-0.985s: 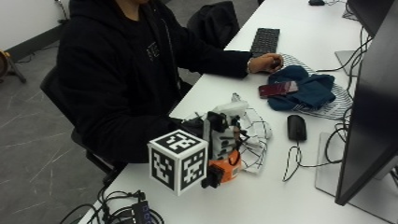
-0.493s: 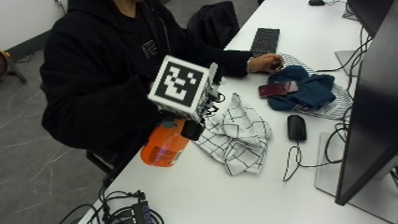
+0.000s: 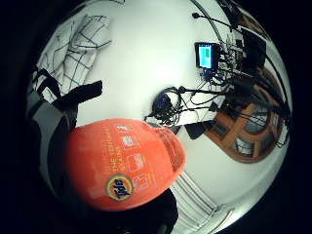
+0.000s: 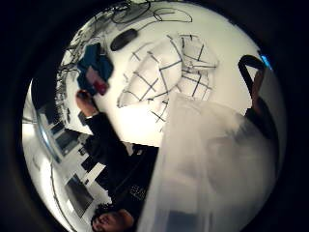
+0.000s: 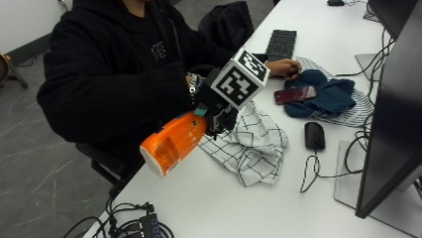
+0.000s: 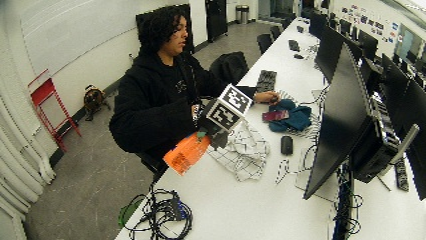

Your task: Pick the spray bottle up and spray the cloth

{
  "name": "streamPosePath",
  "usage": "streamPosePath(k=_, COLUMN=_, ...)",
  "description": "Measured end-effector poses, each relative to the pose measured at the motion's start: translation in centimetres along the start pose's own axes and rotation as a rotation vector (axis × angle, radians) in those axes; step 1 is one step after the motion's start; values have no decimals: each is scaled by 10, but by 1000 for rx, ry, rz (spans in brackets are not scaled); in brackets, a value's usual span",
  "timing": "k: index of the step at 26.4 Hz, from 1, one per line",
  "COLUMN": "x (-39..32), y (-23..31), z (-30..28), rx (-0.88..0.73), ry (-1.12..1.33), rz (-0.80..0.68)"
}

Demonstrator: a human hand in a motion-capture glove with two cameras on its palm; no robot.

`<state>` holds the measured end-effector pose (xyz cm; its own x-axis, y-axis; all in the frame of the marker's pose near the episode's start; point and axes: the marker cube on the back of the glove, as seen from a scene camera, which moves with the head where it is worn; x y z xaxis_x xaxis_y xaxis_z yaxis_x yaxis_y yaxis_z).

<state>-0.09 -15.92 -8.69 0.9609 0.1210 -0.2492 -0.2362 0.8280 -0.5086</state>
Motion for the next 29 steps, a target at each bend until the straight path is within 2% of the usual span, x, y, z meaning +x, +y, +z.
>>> streamPosePath(k=9, x=-39, y=-52, z=30, rx=-134, ry=202, rz=62)
streamPosePath(k=13, x=-40, y=-41, z=70, rx=-205, ry=300, rz=23)
streamPosePath(k=17, x=-46, y=-40, z=79, rx=-213, ry=321, rz=5)
streamPosePath(k=20, x=-54, y=-35, z=63, rx=-134, ry=280, rz=-38)
streamPosePath(k=23, x=-70, y=-25, z=35, rx=12, ry=188, rz=-124)
streamPosePath(k=29, x=-125, y=4, z=-25, rx=275, ry=-147, rz=-348)
